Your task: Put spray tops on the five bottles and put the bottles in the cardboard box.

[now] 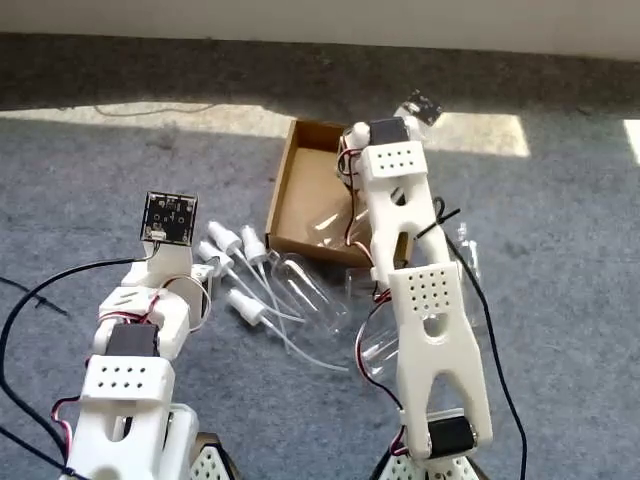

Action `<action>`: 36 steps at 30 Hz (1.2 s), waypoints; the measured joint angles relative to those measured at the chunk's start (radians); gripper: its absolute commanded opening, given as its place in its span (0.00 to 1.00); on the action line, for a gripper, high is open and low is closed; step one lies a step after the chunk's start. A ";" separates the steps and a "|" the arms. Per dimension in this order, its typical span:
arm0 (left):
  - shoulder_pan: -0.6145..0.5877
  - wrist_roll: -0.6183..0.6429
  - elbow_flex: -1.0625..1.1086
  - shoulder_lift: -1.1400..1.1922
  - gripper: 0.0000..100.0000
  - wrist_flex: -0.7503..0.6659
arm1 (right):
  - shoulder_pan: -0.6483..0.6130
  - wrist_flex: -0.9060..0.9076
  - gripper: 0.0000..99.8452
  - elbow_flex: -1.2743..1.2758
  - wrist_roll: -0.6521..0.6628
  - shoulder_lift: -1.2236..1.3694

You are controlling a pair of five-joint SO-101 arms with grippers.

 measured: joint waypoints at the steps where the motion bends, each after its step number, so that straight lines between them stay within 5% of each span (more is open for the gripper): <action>1: 0.000 0.000 0.000 0.000 0.18 0.000 | 0.000 0.005 0.16 -0.003 0.000 0.003; 6: 0.000 -0.002 0.000 0.000 0.18 0.000 | 0.029 0.008 0.00 -0.005 0.000 0.003; 22: 0.000 -0.002 0.000 0.000 0.18 0.000 | 0.046 0.115 0.00 -0.298 0.436 0.008; 36: 0.000 -0.002 0.000 0.000 0.18 0.000 | 0.094 0.123 0.00 -0.301 0.626 -0.107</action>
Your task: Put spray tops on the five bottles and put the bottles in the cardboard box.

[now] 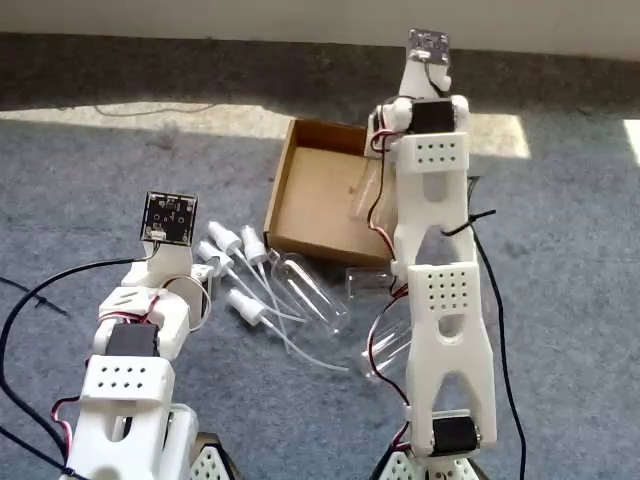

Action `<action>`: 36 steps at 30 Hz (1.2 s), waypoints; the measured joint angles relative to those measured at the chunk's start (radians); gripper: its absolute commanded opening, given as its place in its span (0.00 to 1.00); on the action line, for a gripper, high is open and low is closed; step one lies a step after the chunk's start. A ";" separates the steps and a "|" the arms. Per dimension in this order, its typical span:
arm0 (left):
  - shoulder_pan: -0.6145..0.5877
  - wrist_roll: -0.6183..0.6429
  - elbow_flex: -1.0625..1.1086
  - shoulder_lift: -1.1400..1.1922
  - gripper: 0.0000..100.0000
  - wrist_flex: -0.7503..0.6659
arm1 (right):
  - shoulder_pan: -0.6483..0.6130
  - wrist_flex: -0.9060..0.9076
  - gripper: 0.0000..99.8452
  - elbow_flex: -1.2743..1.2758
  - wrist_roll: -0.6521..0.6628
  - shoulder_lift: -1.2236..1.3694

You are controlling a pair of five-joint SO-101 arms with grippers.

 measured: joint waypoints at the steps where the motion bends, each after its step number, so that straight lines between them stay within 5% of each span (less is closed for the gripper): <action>1: 0.000 0.000 0.000 0.000 0.18 0.000 | 0.005 0.000 0.00 0.000 0.015 -0.018; 36: 0.000 0.000 0.000 0.000 0.18 0.000 | 0.284 0.000 0.00 0.000 0.252 -0.390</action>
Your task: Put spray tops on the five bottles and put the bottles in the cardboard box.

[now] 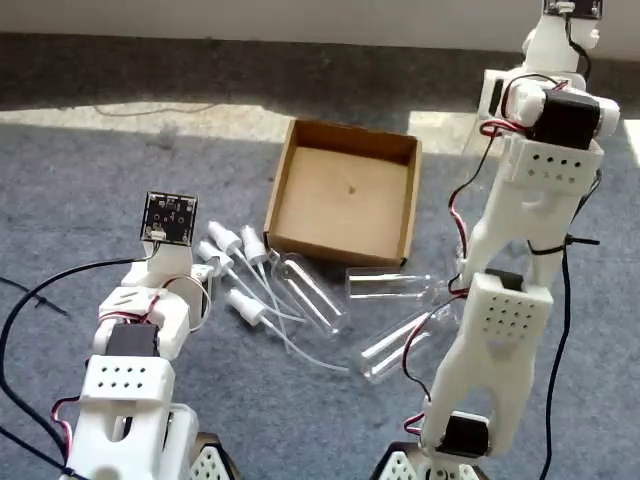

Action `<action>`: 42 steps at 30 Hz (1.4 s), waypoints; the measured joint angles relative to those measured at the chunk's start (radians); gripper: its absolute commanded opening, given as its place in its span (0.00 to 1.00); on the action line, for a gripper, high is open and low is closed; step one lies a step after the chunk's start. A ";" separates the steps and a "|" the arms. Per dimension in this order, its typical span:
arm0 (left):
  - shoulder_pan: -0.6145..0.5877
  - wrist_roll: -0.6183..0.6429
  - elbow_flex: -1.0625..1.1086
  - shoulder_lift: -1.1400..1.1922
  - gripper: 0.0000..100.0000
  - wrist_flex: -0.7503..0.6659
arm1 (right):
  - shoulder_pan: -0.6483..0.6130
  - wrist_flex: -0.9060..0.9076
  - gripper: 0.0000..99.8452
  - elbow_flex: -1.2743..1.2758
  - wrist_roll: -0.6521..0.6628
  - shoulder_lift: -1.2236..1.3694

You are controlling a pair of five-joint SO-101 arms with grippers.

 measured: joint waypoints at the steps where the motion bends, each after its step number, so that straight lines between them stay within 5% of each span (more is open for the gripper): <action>1: 0.000 0.000 0.000 0.000 0.18 0.000 | 0.000 0.000 0.00 0.000 0.000 -0.029; 13: 0.000 0.000 0.000 0.000 0.18 0.000 | 0.124 0.000 0.00 0.048 0.000 -0.402; 28: 0.000 0.000 0.005 0.000 0.18 0.000 | 0.097 -0.043 0.00 1.105 0.170 -1.247; 34: 0.000 0.000 0.005 0.000 0.18 0.000 | 0.094 -0.463 0.00 1.682 0.173 -1.534; 42: 0.000 0.000 0.023 0.000 0.18 -0.029 | 0.091 -1.353 0.00 2.524 0.173 -1.826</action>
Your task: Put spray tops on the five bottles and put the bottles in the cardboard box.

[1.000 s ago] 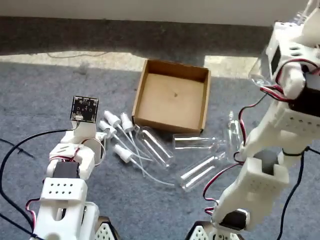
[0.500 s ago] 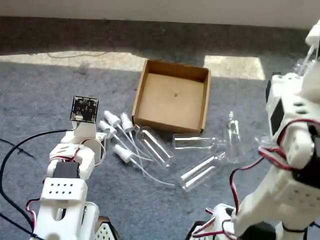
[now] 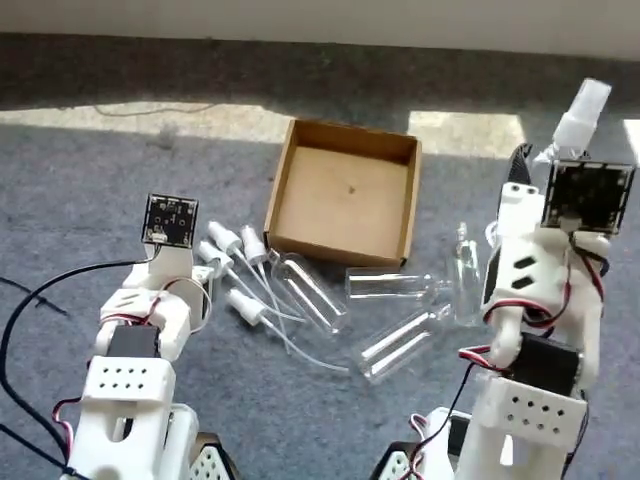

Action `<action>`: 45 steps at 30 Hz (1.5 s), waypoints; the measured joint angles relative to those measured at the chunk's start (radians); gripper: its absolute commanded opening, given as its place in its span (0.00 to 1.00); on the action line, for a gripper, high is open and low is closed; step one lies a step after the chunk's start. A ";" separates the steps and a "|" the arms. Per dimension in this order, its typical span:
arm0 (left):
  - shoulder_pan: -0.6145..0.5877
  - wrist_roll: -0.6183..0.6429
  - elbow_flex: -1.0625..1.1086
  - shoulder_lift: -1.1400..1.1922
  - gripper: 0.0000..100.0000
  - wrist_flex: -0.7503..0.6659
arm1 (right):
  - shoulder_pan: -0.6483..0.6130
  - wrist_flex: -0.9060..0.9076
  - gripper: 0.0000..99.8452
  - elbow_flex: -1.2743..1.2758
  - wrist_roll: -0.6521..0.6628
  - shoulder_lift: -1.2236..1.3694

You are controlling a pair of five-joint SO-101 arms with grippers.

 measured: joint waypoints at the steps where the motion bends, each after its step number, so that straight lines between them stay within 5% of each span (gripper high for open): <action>1: 0.000 0.000 0.000 0.000 0.18 -0.003 | 0.000 -0.117 0.00 0.091 0.000 -0.025; 6: 0.000 0.000 0.006 0.000 0.18 -0.008 | -0.003 -0.592 0.00 0.451 0.000 -0.137; 9: 0.000 0.000 0.006 0.000 0.18 -0.008 | -0.008 -0.694 0.00 0.588 0.000 -0.172; 15: 0.000 0.000 0.009 0.000 0.18 -0.009 | -0.026 -0.715 0.00 0.578 -0.132 -0.078; 20: 0.000 0.000 0.009 0.000 0.18 -0.009 | -0.043 -0.598 0.00 0.299 -0.249 0.183; 27: 0.000 0.000 0.009 0.000 0.18 -0.009 | -0.193 -0.485 0.01 -0.104 -0.074 0.603; 41: 0.000 0.000 0.009 0.000 0.18 -0.009 | -0.376 -0.781 0.01 -0.164 -0.137 1.016; 45: 0.000 0.000 0.009 0.000 0.18 -0.009 | -0.390 -0.838 0.01 -0.203 -0.028 1.135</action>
